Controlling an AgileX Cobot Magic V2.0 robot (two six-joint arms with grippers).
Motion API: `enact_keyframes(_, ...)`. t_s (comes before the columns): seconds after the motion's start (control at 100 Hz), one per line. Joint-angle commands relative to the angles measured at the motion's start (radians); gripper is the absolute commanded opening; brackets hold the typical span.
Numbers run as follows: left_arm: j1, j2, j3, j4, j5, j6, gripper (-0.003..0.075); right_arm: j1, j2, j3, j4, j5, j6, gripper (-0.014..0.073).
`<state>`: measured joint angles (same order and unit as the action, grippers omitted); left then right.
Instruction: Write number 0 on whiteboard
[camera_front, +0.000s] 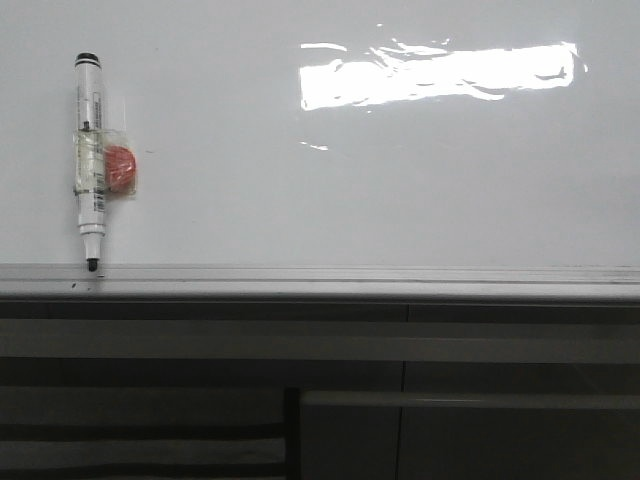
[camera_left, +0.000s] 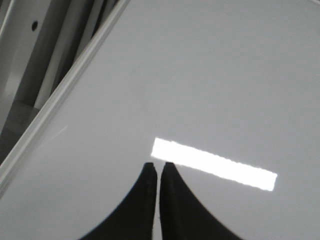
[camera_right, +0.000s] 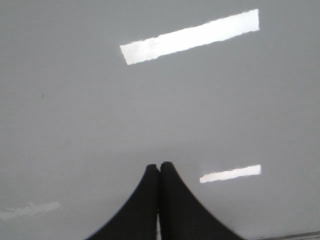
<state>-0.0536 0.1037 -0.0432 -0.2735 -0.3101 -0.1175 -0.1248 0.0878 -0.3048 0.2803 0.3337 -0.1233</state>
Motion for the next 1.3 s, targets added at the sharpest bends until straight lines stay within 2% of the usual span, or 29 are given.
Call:
enact_keyframes(0.0, -0.009, 0.021, -0.034, -0.009, -0.1, -0.01, -0.002, -0.002, 0.021, -0.036, 0.01, -0.082, 0.002, -0.0069)
enact_keyframes(0.29, -0.009, 0.021, -0.034, 0.004, -0.087, -0.01, -0.0019, -0.002, 0.021, -0.036, 0.012, -0.016, 0.002, -0.0069)
enact_keyframes(0.35, -0.012, 0.021, -0.034, 0.072, -0.086, -0.01, -0.0003, -0.002, 0.021, -0.034, 0.012, -0.007, 0.002, -0.0069)
enact_keyframes(0.43, -0.029, 0.021, -0.036, 0.321, -0.091, -0.012, 0.0105, -0.002, 0.021, -0.034, 0.012, -0.005, 0.002, -0.0069)
enact_keyframes(0.5, -0.054, 0.021, -0.053, 0.512, -0.092, -0.068, 0.0267, -0.002, 0.021, -0.034, 0.012, -0.005, 0.002, -0.0069)
enact_keyframes(0.55, -0.07, 0.021, -0.062, 0.557, -0.101, -0.127, 0.037, -0.002, 0.021, -0.034, 0.012, -0.005, 0.002, -0.0069)
enact_keyframes(0.61, -0.082, 0.021, -0.067, 0.559, -0.118, -0.166, 0.0413, -0.002, 0.021, -0.034, 0.01, -0.007, 0.002, -0.0069)
enact_keyframes(0.7, -0.099, 0.031, -0.067, 0.559, -0.111, -0.205, 0.0389, -0.002, 0.021, -0.034, 0.009, -0.007, 0.002, -0.0069)
enact_keyframes(0.78, -0.123, 0.069, -0.081, 0.608, 0.01, -0.337, 0.0356, 0.002, 0.031, -0.034, 0.007, 0.06, -0.006, -0.0068)
enact_keyframes(0.83, -0.147, 0.113, -0.091, 0.706, 0.067, -0.404, 0.034, 0.012, 0.044, -0.034, 0.007, 0.129, -0.037, -0.0069)
enact_keyframes(0.9, -0.184, 0.186, -0.092, 0.784, 0.058, -0.446, 0.0321, 0.032, 0.062, -0.032, 0.007, 0.134, -0.05, -0.0069)
enact_keyframes(1.03, -0.247, 0.348, -0.092, 0.764, 0.02, -0.512, 0.0286, 0.056, 0.092, -0.032, 0.007, 0.08, -0.05, -0.0069)
enact_keyframes(1.15, -0.28, 0.501, -0.092, 0.759, -0.102, -0.515, 0.0285, 0.056, 0.124, -0.032, 0.007, 0.065, -0.05, -0.0069)
enact_keyframes(1.21, -0.281, 0.585, -0.092, 0.757, -0.232, -0.515, 0.0285, 0.056, 0.138, -0.032, 0.007, 0.065, -0.05, -0.0069)
enact_keyframes(1.29, -0.281, 0.665, -0.092, 0.749, -0.342, -0.515, 0.0285, 0.056, 0.143, -0.032, 0.007, 0.06, -0.05, -0.0069)
